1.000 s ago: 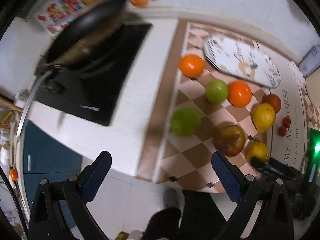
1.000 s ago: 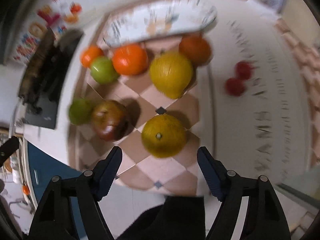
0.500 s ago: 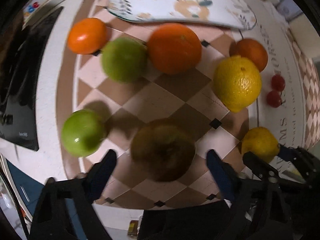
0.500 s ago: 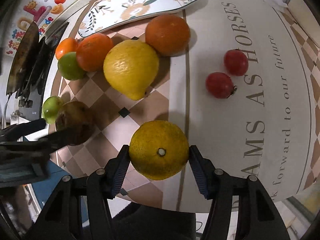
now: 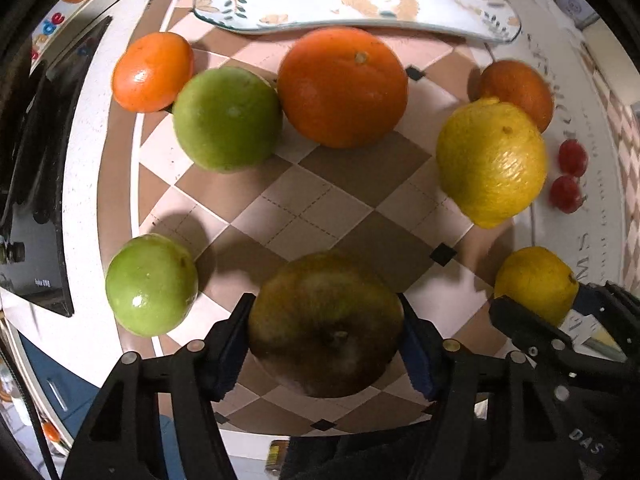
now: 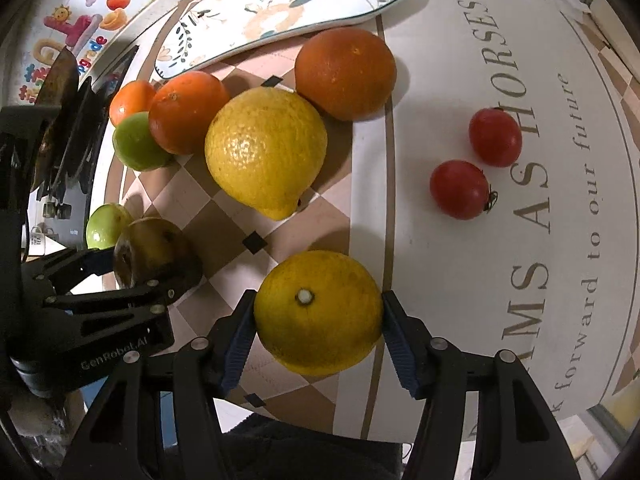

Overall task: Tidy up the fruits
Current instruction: 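Carry pear and grapefruit onto the floral plate and open both tools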

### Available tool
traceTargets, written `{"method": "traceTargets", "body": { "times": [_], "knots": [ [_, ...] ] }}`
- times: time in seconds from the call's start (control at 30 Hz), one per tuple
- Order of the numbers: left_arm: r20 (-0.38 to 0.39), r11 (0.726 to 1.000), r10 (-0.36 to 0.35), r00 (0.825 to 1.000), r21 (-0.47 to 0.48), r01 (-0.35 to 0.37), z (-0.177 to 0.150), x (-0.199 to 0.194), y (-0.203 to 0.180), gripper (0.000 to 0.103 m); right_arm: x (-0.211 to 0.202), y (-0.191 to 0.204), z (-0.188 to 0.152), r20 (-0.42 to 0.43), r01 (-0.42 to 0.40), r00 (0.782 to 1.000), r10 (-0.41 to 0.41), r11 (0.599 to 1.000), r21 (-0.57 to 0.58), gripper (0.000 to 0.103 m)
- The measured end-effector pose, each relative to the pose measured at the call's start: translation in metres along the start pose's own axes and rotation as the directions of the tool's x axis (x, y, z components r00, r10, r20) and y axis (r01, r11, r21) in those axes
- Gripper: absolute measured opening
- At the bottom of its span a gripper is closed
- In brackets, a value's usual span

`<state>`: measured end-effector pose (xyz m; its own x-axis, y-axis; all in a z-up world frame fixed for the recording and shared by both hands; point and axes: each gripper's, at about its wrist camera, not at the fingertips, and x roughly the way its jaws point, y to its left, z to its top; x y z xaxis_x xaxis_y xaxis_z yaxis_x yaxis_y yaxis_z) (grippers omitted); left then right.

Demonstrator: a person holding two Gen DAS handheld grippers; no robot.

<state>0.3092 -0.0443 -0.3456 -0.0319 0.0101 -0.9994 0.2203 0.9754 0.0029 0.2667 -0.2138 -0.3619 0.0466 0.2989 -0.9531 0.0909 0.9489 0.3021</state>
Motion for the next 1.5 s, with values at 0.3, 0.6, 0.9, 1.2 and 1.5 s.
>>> {"method": "traceTargets", "body": {
  "times": [0.3, 0.6, 0.9, 1.2, 1.5],
  "knots": [
    [0.184, 0.991, -0.127, 0.975, -0.017, 0.132, 0.051, -0.109, 0.006, 0.064, -0.08, 0.005, 0.03, 0.141, -0.085, 0.986, 0.084, 0.996, 0.001, 0.062],
    [0.233, 0.973, -0.15, 0.961, -0.135, 0.184, 0.188, -0.103, 0.04, 0.064, -0.081, 0.018, 0.179, 0.258, 0.004, 0.966, 0.01, 0.999, -0.053, 0.062],
    [0.062, 0.945, -0.218, 0.974, -0.235, 0.227, 0.242, -0.024, 0.041, 0.064, -0.024, 0.032, 0.258, 0.166, 0.112, 0.982, -0.088, 0.983, -0.146, 0.062],
    [0.011, 0.96, -0.18, 0.984, -0.215, 0.178, 0.256, -0.008, 0.036, 0.064, -0.002, 0.031, 0.276, 0.112, 0.124, 0.988, -0.106, 0.978, -0.168, 0.063],
    [0.027, 0.967, -0.15, 0.988, -0.203, 0.152, 0.272, -0.017, 0.026, 0.089, -0.011, 0.024, 0.277, 0.073, 0.108, 0.992, -0.101, 0.989, -0.102, 0.095]
  ]
}}
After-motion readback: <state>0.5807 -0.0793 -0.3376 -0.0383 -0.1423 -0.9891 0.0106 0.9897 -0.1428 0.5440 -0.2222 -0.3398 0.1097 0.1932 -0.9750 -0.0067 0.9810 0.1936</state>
